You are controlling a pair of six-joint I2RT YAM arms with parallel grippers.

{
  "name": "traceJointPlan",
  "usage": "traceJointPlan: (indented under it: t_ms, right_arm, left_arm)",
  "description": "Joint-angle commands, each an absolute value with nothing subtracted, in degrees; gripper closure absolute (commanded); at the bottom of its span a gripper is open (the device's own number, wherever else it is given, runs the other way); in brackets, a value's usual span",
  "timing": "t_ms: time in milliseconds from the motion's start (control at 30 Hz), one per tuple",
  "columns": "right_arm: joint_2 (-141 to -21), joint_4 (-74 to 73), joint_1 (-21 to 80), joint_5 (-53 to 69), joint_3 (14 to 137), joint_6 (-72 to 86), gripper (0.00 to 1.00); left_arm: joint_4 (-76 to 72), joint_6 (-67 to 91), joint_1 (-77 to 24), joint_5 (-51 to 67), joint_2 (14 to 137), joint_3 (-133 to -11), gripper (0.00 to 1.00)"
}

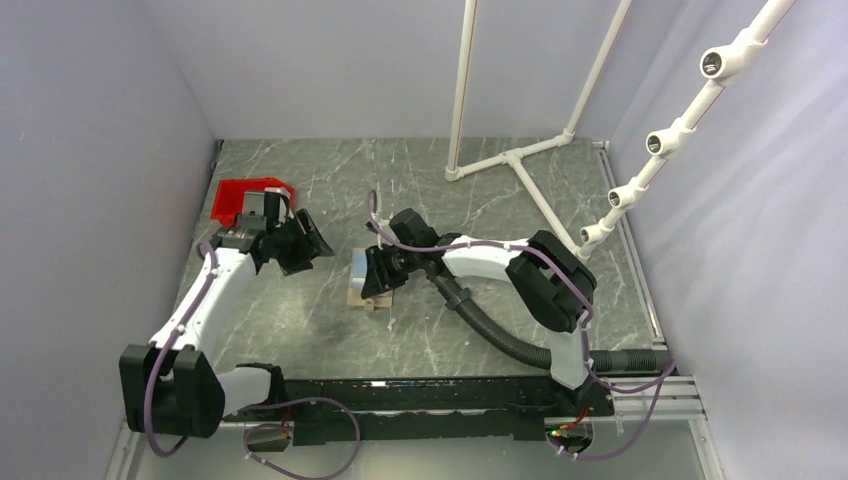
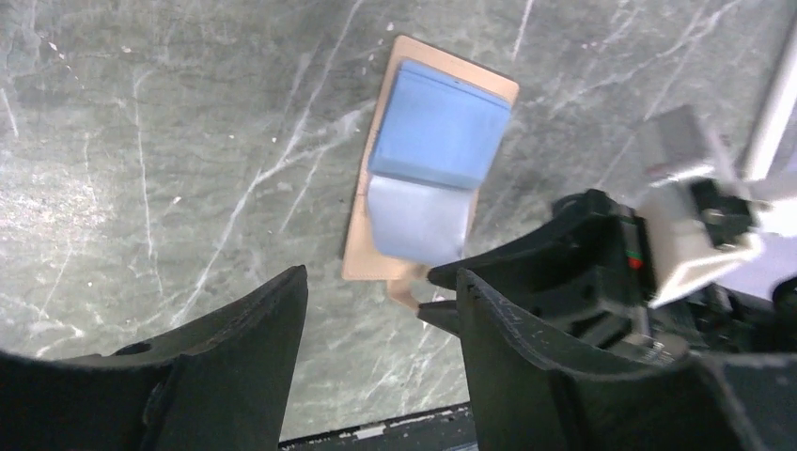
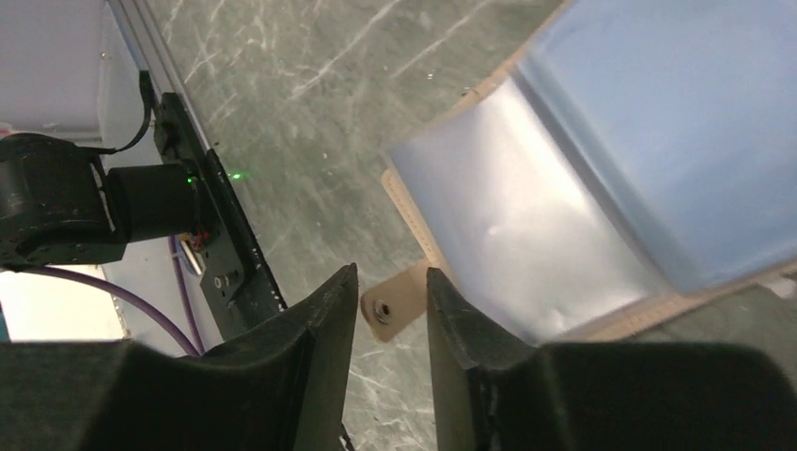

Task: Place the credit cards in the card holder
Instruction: Open the card holder at the center of the board.

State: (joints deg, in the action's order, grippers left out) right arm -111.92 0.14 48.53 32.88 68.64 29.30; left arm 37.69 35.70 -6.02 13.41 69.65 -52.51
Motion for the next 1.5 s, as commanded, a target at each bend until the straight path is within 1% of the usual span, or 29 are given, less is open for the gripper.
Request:
traceJointPlan:
  t_ms: [0,100,200,267,333,467,567,600,700,833,933,1033,1133,1200,1300,1367,1467]
  right_arm:
    - [-113.6,1.9,50.2,36.3,70.1,29.4,0.69]
    - [-115.4,11.1,50.4,37.8,65.8,35.2,0.77]
    - [-119.9,15.9,50.9,35.5,63.6,38.1,0.85]
    - [-121.9,16.5,51.5,33.9,63.8,38.7,0.88]
    - [-121.9,16.1,51.9,33.9,64.0,38.3,0.89]
    - [-117.1,13.5,52.1,33.0,63.8,37.1,0.88]
    - [-112.8,10.7,52.1,32.2,64.0,36.0,0.84]
    - [-111.7,9.7,52.1,32.3,64.3,35.7,0.82]
    - [-107.5,5.4,52.0,31.6,64.9,33.9,0.78]
    - [-101.0,-0.5,51.6,28.2,64.7,30.2,0.73]
    - [-98.1,-2.6,49.7,27.1,64.2,28.9,0.71]
    - [-98.7,-1.3,46.0,28.8,64.5,29.3,0.71]
    - [-102.7,-1.4,43.2,30.6,67.4,28.1,0.71]
    - [-105.8,-3.9,42.5,28.9,70.9,25.6,0.69]
    - [-110.1,-5.2,42.5,27.7,73.9,24.2,0.68]
    - [-111.0,-3.3,43.3,26.5,72.2,25.5,0.69]
    - [-110.6,-0.3,45.8,22.1,67.4,27.4,0.71]
  left_arm:
    - [42.2,35.6,-5.6,18.2,67.0,-55.3,0.36]
    - [37.3,38.3,-5.6,24.9,67.7,-52.5,0.38]
    - [29.6,42.7,-5.9,30.5,69.6,-47.2,0.42]
    - [26.4,44.6,-7.0,30.5,70.5,-44.6,0.45]
    - [24.1,46.0,-8.5,29.6,71.5,-42.4,0.46]
    - [17.0,49.1,-12.2,30.2,75.6,-39.8,0.51]
    - [13.2,50.4,-15.7,28.3,79.3,-40.5,0.53]
    - [13.4,50.4,-16.7,27.0,80.8,-41.2,0.55]
    - [16.5,49.3,-18.6,22.2,84.8,-42.9,0.65]
    - [16.0,49.1,-18.6,18.2,85.3,-39.3,0.70]
    - [16.1,48.1,-18.6,16.9,86.9,-38.0,0.76]
    - [14.2,48.5,-18.6,17.0,87.3,-35.1,0.79]
    - [15.3,47.9,-18.6,15.4,87.9,-33.9,0.81]
    - [17.1,46.5,-18.5,13.7,89.1,-34.7,0.82]
    - [21.9,43.4,-17.6,10.7,92.7,-38.1,0.86]
    - [24.2,41.5,-16.3,9.0,94.1,-40.0,0.88]
    - [26.1,38.2,-13.8,7.6,94.2,-41.5,0.87]
